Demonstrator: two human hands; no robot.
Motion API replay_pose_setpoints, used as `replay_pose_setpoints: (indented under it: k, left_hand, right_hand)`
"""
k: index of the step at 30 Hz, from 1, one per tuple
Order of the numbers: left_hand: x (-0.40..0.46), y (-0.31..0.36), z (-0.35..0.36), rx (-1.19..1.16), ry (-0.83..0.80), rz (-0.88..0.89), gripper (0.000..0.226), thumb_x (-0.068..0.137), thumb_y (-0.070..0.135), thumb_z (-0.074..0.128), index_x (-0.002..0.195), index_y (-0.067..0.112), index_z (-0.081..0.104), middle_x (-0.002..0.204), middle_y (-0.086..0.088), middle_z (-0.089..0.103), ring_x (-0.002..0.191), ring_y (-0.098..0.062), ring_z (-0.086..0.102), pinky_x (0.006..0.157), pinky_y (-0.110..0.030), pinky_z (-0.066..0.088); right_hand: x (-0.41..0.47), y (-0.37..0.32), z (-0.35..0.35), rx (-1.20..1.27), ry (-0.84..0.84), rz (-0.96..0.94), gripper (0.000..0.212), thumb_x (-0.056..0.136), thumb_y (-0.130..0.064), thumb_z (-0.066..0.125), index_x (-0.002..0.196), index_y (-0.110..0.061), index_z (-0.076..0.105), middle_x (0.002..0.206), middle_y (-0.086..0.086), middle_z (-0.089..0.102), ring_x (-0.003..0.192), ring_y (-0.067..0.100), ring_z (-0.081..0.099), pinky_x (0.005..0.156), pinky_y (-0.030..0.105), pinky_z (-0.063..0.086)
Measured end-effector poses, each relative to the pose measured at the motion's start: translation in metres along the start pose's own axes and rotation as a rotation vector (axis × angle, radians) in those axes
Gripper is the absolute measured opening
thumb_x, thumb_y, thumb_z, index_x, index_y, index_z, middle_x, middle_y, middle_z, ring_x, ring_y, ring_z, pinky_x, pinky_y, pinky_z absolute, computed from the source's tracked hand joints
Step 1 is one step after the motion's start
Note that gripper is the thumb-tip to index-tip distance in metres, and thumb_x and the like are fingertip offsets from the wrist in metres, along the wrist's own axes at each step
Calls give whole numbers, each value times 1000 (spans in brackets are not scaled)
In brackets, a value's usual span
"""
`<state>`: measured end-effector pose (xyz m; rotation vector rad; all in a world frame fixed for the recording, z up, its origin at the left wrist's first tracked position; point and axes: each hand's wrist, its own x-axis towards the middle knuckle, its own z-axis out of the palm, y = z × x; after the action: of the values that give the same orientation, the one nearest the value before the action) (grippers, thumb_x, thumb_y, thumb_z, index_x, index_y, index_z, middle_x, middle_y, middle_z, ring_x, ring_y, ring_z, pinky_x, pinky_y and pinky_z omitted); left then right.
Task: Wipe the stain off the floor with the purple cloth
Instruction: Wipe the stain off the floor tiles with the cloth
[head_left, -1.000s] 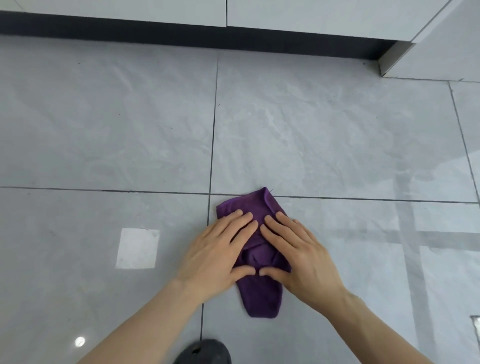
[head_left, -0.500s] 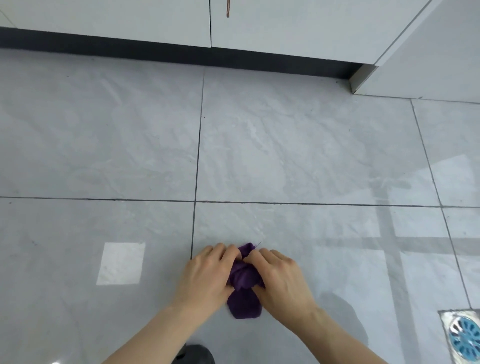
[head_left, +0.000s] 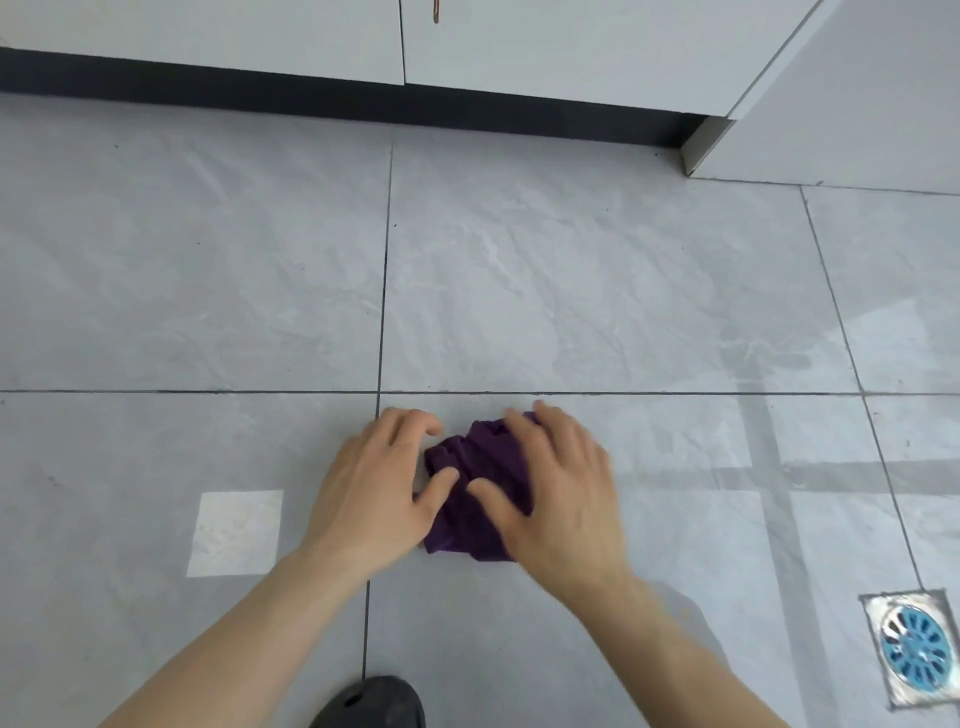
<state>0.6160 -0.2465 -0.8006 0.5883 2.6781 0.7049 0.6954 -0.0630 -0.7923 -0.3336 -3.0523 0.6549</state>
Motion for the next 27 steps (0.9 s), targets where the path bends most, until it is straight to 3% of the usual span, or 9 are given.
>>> replay_pose_setpoints:
  k: [3,6,10,17,22,27]
  left_hand:
    - [12,-16,-3,190,79,45,52,94,47,46,140,25,51,151,2,50,139,-24,47,114,-38,35]
    - [17,-36,1,313,19,-8,69,97,50,34,157,16,34,168,-7,30,156,-28,24,127,-46,20]
    - [14,-54,9,386,-49,-21,73,99,50,24,162,15,17,172,-5,13,160,-25,8,129,-45,14]
    - [17,-56,11,317,-45,-49,67,100,45,13,163,20,13,172,5,7,159,-16,1,130,-39,4]
    - [21,-57,9,157,-26,-101,69,99,51,7,162,26,19,170,13,9,158,-5,-1,128,-31,-2]
    - [21,-53,7,183,-66,-99,72,97,52,10,163,23,14,171,11,5,158,-9,-3,129,-35,1]
  right_hand:
    - [-12,-9,34,-104,-151,-121,69,94,-69,46,154,-37,37,167,5,33,159,32,17,124,66,16]
    - [-13,-3,56,-173,-169,-120,64,100,-69,36,158,-43,27,172,7,20,161,33,5,122,71,11]
    - [5,6,66,-190,-114,-102,59,103,-66,31,158,-43,27,172,8,20,160,35,7,122,68,14]
    - [72,-5,60,-148,-27,126,60,102,-59,40,158,-39,30,172,11,19,160,38,9,124,67,12]
    - [40,-14,67,-136,-125,-201,58,101,-60,41,156,-42,31,172,5,20,161,31,8,122,63,21]
    - [8,34,45,-188,-74,22,59,102,-65,35,157,-45,28,173,3,19,161,28,10,123,59,22]
